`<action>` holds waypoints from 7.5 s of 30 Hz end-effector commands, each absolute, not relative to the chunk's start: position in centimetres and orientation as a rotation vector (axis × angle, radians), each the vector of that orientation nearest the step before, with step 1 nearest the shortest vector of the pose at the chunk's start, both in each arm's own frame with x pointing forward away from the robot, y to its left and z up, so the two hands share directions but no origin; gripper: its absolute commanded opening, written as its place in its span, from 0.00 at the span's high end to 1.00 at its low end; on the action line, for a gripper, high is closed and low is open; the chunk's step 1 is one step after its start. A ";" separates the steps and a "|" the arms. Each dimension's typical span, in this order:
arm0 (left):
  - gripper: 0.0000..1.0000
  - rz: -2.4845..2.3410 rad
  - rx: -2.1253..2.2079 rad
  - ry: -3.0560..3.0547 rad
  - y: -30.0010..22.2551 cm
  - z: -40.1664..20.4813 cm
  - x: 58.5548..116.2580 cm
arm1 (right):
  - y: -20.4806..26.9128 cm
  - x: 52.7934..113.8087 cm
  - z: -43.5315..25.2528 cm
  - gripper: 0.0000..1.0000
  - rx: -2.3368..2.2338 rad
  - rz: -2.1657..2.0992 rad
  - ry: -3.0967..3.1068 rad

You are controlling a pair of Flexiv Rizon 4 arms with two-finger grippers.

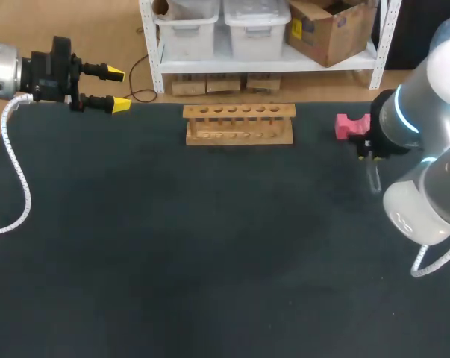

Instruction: Grasp the test tube, adjust it, and insert it.

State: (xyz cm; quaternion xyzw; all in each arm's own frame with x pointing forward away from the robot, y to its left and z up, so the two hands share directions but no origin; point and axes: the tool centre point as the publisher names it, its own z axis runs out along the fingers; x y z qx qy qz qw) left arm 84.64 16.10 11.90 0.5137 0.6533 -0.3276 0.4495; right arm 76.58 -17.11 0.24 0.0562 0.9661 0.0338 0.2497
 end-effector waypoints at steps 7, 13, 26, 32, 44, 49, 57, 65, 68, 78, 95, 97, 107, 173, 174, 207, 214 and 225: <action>0.00 -0.811 1.271 1.610 16.1 11.8 84.7 | -13.4 75.7 3.8 1.00 0.369 -0.101 2.551; 0.00 -0.811 1.271 1.610 16.1 11.8 84.7 | -11.7 75.1 6.2 1.00 0.412 -0.123 2.498; 0.00 -0.811 1.271 1.610 16.1 11.8 84.7 | -3.9 74.2 8.7 1.00 0.243 -0.081 2.456; 0.00 -0.811 1.271 1.610 16.1 11.8 84.7 | -0.8 75.8 8.7 1.00 0.162 -0.031 2.451; 0.00 -0.811 1.271 1.610 16.1 11.8 84.7 | 4.9 77.9 7.0 1.00 -0.017 0.051 2.480; 0.00 -0.811 1.271 1.610 16.1 11.8 84.7 | 6.2 78.1 6.4 1.00 -0.039 0.077 2.488; 0.00 -0.811 1.271 1.610 16.1 11.8 84.7 | 7.0 79.0 4.7 1.00 -0.039 0.079 2.513; 0.00 -0.811 1.271 1.610 16.1 11.8 84.7 | 7.1 79.4 3.9 1.00 -0.040 0.060 2.530; 0.00 -0.811 1.271 1.610 16.1 11.8 84.7 | 7.1 79.5 3.7 1.00 -0.037 0.058 2.536; 0.00 -0.811 1.271 1.610 16.1 11.8 84.7 | 7.4 79.5 2.9 1.00 -0.044 0.044 2.573; 0.00 -0.811 1.271 1.610 16.1 11.8 84.7 | 7.1 79.8 4.9 1.00 -0.043 0.017 2.535; 0.00 -0.811 1.271 1.610 16.1 11.8 84.7 | 7.1 80.1 5.2 1.00 -0.045 0.015 2.529; 0.00 -0.811 1.271 1.610 16.1 11.8 84.7 | 6.7 81.9 4.6 1.00 -0.047 0.005 2.536; 0.00 -0.811 1.271 1.610 16.1 11.8 84.7 | 4.9 84.8 16.3 1.00 -0.009 0.231 1.940; 0.00 -0.811 1.271 1.610 16.1 11.8 84.7 | 4.9 84.9 16.5 1.00 -0.007 0.236 1.915; 0.00 -0.811 1.271 1.610 16.1 11.8 84.7 | 5.0 88.4 17.0 1.00 0.000 0.204 1.703; 0.00 -0.811 1.271 1.610 16.1 11.8 84.7 | 4.8 88.4 17.2 1.00 -0.020 0.177 1.707; 0.00 -0.811 1.271 1.610 16.1 11.8 84.7 | 4.1 88.9 16.3 1.00 -0.031 0.150 1.706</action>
